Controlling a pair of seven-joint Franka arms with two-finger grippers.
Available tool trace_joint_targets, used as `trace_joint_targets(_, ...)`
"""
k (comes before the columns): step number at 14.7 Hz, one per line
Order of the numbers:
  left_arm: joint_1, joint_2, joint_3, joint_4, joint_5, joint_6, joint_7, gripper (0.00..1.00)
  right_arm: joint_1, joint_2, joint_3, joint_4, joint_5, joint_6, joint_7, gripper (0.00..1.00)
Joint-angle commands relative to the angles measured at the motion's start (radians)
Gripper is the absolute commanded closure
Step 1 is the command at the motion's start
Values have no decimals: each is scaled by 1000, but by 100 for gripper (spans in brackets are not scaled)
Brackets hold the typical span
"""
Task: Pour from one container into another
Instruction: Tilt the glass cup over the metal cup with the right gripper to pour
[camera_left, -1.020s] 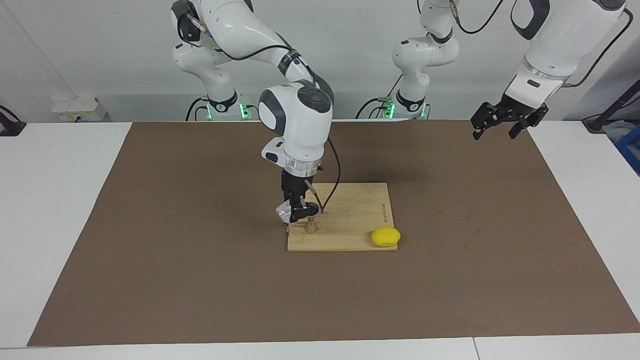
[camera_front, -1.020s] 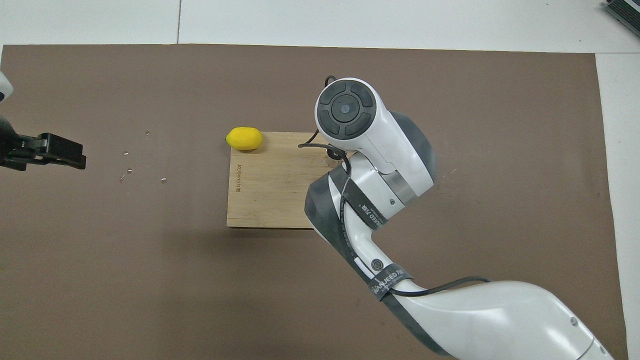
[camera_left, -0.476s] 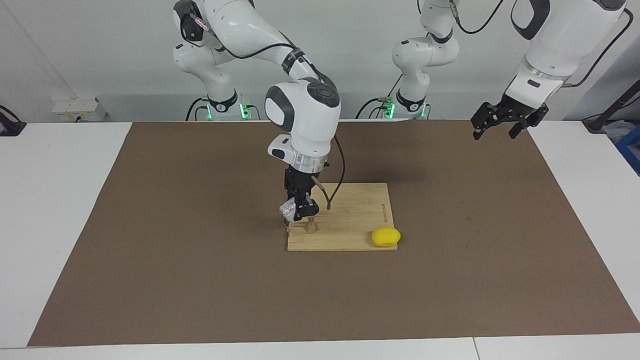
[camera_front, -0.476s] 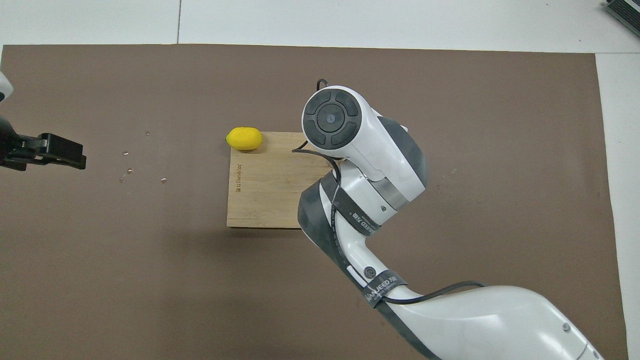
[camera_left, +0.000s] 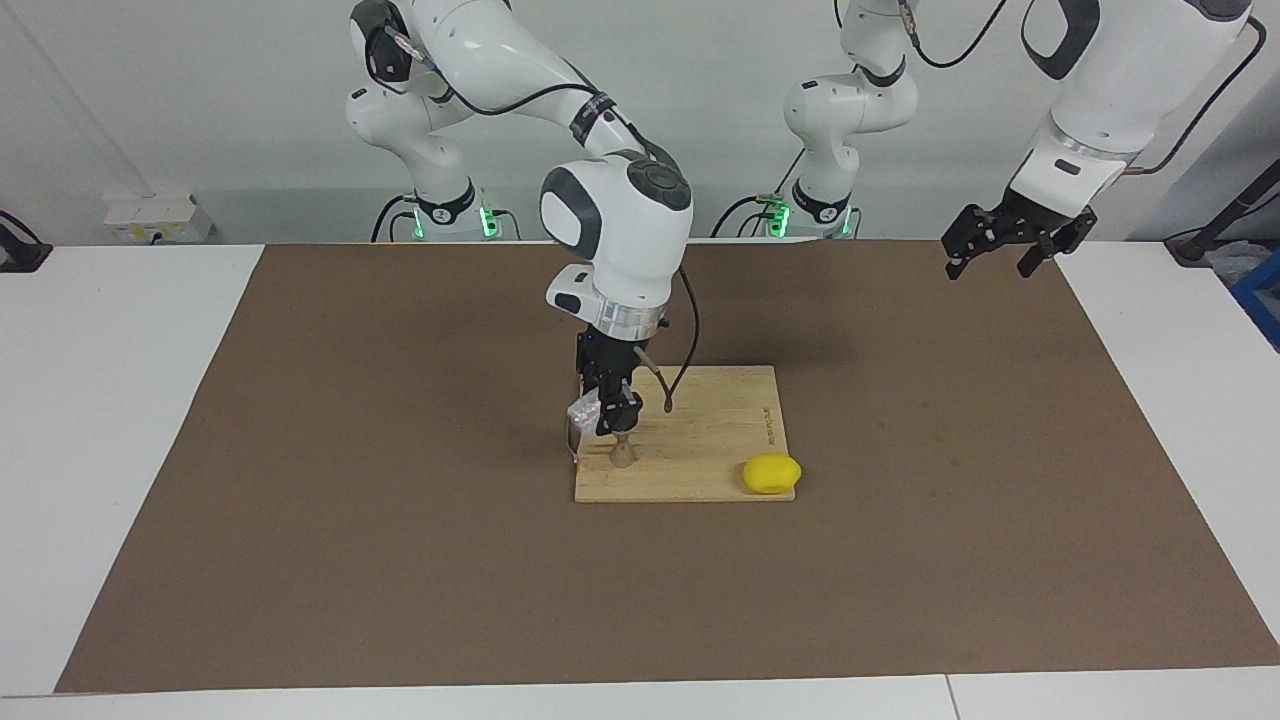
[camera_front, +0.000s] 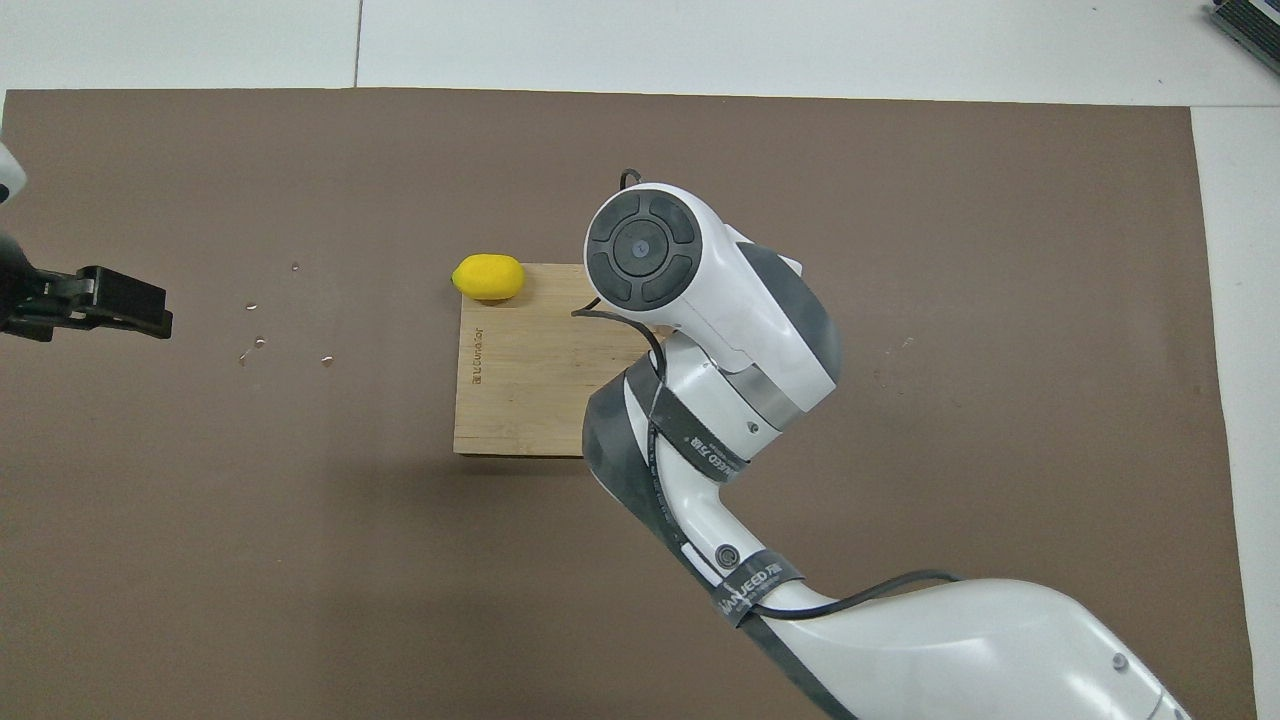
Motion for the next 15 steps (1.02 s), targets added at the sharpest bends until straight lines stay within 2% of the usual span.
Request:
trace_joint_targets(1,10,-19,-6,-20,7,3,12,0,-1,2,4,19,-29,-27,-13,100)
trace_joint_targets(10,10,-19,-6,-20,7,3,12,0,-16,0,2,21,2,-29,-15,100)
trace_joint_targets(15,10,-19,-6,-20,7,3,12,0,-41,-1,2,21,78,-26,-16,100)
